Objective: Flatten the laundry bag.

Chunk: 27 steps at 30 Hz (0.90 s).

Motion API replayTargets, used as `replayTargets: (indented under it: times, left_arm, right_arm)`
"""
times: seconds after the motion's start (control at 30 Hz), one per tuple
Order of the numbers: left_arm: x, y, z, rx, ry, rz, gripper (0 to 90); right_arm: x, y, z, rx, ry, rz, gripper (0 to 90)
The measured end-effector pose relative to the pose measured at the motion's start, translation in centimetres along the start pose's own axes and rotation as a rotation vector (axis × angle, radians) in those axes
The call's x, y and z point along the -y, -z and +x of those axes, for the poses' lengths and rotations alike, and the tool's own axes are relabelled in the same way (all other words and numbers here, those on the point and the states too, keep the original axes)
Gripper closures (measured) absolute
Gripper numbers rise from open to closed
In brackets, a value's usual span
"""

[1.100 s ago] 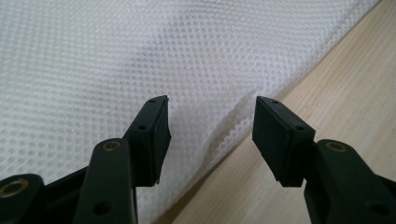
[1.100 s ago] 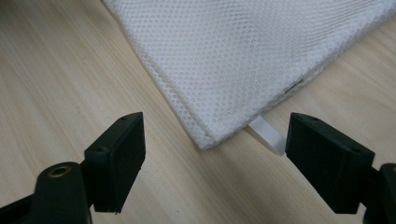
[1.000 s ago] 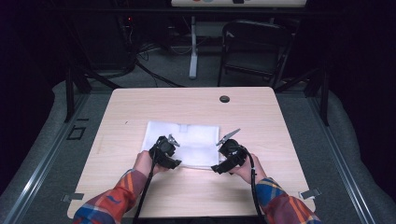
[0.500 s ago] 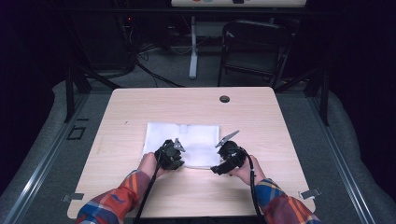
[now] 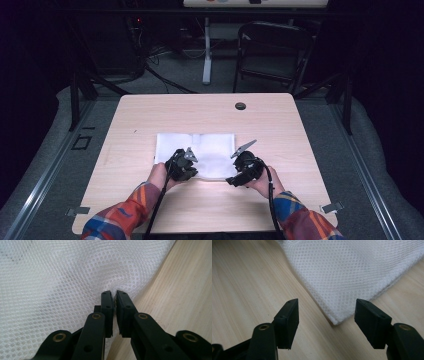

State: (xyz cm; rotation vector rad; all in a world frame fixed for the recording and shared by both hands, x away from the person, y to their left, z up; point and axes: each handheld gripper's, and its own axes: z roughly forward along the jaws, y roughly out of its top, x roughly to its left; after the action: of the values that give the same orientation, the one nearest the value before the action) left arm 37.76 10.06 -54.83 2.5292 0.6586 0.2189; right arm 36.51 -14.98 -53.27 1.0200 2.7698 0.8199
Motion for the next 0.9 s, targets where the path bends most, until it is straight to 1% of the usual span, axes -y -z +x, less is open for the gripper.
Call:
replayTargets:
  times: [0.03, 0.1, 0.13, 0.23, 0.33, 0.4, 0.47, 0.53, 0.57, 0.6, 0.63, 0.7, 0.73, 0.77, 0.8, 0.83, 0.87, 0.9]
  left_arm:
    - [-0.1, 0.1, 0.0, 0.002, 0.001, -0.005, 84.2]
    - [-0.1, 0.3, 0.0, 0.004, 0.008, -0.010, 83.8]
    - [-0.1, 0.3, 0.0, 0.005, 0.006, -0.013, 83.4]
    - [-0.1, 0.5, 0.2, 0.010, 0.017, -0.015, 82.7]
    - [-0.1, 0.3, 0.1, 0.007, 0.009, 0.008, 82.0]
    - [-0.2, 0.2, 0.0, -0.007, 0.005, 0.011, 83.5]
    - [-0.2, 0.3, 0.0, -0.015, 0.001, 0.009, 84.4]
    - [-0.2, 0.4, -0.1, -0.024, 0.004, -0.010, 84.9]
    - [-0.2, 0.5, -0.1, -0.032, -0.001, -0.017, 85.1]
    - [-0.2, 0.6, -0.1, -0.048, -0.002, -0.029, 85.1]
    - [-0.2, 0.8, -0.1, -0.056, -0.003, -0.037, 85.1]
    - [-0.3, 1.0, -0.2, -0.071, -0.008, -0.059, 85.1]
    - [-0.3, 1.1, -0.2, -0.078, -0.011, -0.068, 85.1]
    - [-0.3, 1.2, -0.3, -0.081, -0.010, -0.079, 85.1]
    - [-0.4, 1.4, -0.3, -0.083, -0.015, -0.086, 85.2]
    - [-0.4, 1.5, -0.3, -0.085, -0.015, -0.095, 85.3]
    - [-0.4, 1.6, -0.3, -0.087, -0.012, -0.105, 85.3]
    - [-0.4, 1.7, -0.3, -0.083, -0.011, -0.110, 85.3]
  right_arm:
    - [0.0, 0.1, 0.0, -0.001, 0.008, 0.003, 37.6]
    - [0.0, 0.0, 0.2, -0.005, 0.002, -0.008, 38.8]
    - [-0.1, 0.1, 0.2, -0.003, 0.014, 0.000, 39.0]
    - [-0.1, 0.0, 0.2, -0.002, 0.017, 0.004, 40.5]
    - [0.0, -0.1, 0.2, -0.001, 0.016, 0.009, 41.1]
    - [0.0, -0.1, 0.2, 0.003, 0.016, 0.010, 43.2]
    - [0.0, -0.1, 0.3, 0.000, 0.015, 0.003, 48.2]
    - [0.0, 0.0, 0.5, 0.016, 0.034, -0.003, 56.1]
    - [0.0, 0.0, 0.6, 0.017, 0.032, -0.020, 60.1]
    - [-0.1, 0.1, 0.7, 0.012, 0.043, -0.016, 65.3]
    - [-0.1, 0.1, 0.8, 0.018, 0.057, -0.015, 70.0]
    - [-0.1, 0.0, 1.0, 0.015, 0.077, -0.013, 78.9]
    - [0.0, -0.2, 1.2, 0.012, 0.089, -0.021, 82.5]
    - [0.0, -0.4, 1.3, 0.012, 0.098, 0.002, 84.4]
    - [0.0, -0.6, 1.5, 0.014, 0.098, -0.001, 86.0]
    - [0.0, -0.9, 1.6, 0.021, 0.109, 0.002, 88.0]
    - [0.0, -1.1, 1.6, 0.030, 0.121, 0.016, 89.3]
    - [0.0, -1.5, 1.7, 0.035, 0.124, 0.014, 90.0]
